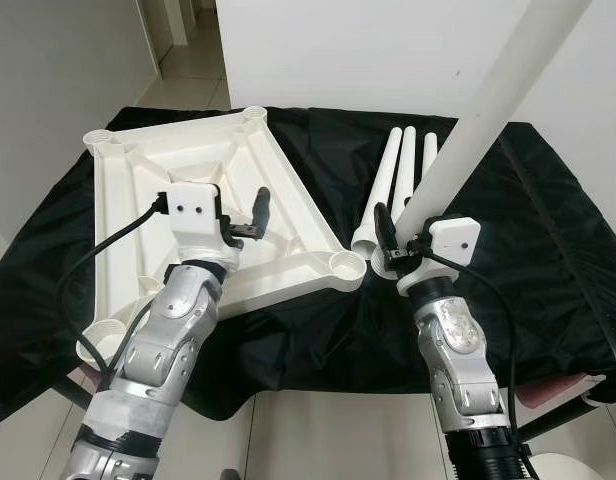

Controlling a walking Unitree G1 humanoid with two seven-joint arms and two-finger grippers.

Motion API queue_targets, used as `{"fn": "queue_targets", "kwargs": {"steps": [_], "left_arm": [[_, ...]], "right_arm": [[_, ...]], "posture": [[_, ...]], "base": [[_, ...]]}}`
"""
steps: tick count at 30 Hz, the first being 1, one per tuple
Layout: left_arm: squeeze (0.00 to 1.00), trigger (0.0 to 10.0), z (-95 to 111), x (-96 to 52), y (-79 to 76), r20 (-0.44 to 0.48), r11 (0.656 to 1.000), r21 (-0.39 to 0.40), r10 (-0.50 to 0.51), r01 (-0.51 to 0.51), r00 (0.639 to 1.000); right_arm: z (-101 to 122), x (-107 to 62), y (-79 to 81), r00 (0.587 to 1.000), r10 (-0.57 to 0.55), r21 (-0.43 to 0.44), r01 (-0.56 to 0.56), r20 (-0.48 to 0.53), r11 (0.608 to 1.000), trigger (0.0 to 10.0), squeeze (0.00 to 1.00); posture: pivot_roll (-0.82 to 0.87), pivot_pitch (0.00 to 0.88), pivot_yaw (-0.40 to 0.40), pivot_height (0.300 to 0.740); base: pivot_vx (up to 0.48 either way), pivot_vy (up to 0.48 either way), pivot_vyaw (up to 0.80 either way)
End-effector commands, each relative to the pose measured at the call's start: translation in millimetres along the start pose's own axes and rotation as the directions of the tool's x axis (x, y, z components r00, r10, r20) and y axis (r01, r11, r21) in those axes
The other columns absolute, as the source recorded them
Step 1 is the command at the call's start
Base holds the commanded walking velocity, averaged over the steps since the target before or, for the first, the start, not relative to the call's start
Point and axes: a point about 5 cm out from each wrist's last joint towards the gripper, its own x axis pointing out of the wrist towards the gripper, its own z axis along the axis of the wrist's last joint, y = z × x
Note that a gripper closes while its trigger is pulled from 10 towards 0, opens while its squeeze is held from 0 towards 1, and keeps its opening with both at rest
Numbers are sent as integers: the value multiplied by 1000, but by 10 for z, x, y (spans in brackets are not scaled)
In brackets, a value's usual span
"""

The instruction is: Building children table

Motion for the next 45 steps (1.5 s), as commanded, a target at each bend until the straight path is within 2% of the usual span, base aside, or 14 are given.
{"fn": "queue_targets", "kwargs": {"steps": [1,6,14,18,27,45], "left_arm": [[0,10000,-39,-52,-96,-29,979,0,-203,203,979],[0,10000,-100,-107,-79,-56,979,11,-205,206,977],[0,10000,-117,-114,-84,-65,981,16,-191,193,979],[0,10000,-132,-140,-44,-85,983,35,-177,180,981],[0,10000,-100,-143,39,-68,989,37,-137,140,988],[0,10000,-87,-152,44,-59,993,35,-115,117,992]], "right_arm": [[8,-21,-14,1000,-12,-1,12,-3,1000,10000,0],[-21,-46,-50,1000,-18,-4,18,-20,1000,10000,0],[-28,-10,-37,1000,-4,-8,4,-29,1000,10000,0],[-46,-18,-40,999,-2,-4,2,-44,1000,10000,0],[-62,10,-6,998,28,-3,-28,-54,1000,10000,0],[-73,34,8,997,55,-7,-55,-63,998,10000,0]], "posture": [[41,58,3,740],[52,55,-8,740],[64,55,-15,740],[74,55,-28,740],[83,56,-48,740],[88,59,-66,740]], "base": [[0,0,0],[0,0,0],[0,0,0],[0,0,0],[0,0,0],[250,0,0]]}}
